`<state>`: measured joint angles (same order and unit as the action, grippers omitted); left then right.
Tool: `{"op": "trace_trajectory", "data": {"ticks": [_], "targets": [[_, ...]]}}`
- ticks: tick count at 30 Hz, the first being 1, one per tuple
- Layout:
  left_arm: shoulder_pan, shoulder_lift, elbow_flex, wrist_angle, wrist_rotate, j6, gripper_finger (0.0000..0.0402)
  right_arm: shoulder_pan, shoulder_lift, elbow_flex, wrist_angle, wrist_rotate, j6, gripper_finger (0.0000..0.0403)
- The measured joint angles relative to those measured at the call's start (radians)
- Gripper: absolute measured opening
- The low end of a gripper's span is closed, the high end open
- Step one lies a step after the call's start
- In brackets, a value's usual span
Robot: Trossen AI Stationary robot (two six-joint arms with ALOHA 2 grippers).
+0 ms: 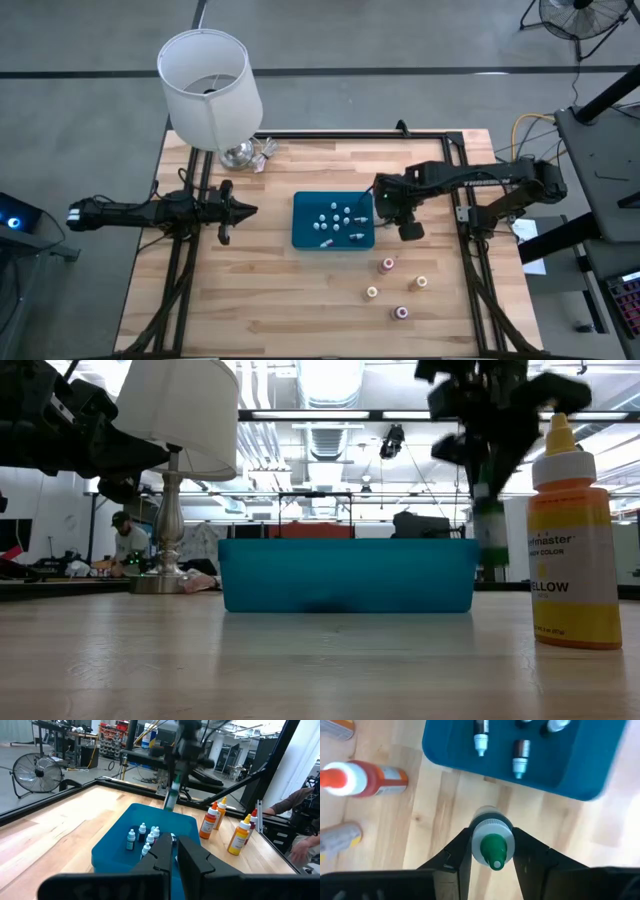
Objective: Pick & Place food coloring
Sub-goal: Put the large green food coloring bottle into the blue bin
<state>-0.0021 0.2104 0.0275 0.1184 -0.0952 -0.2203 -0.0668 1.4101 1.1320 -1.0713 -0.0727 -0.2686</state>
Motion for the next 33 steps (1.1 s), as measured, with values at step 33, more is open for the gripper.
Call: {"op": "trace_trajectory", "data": {"ticks": [33], "targets": [[0.000,0.000,0.000,0.000,0.000,0.000,0.0002,-0.080,0.247,0.394,-0.079,0.099,-0.125,0.0105]]}}
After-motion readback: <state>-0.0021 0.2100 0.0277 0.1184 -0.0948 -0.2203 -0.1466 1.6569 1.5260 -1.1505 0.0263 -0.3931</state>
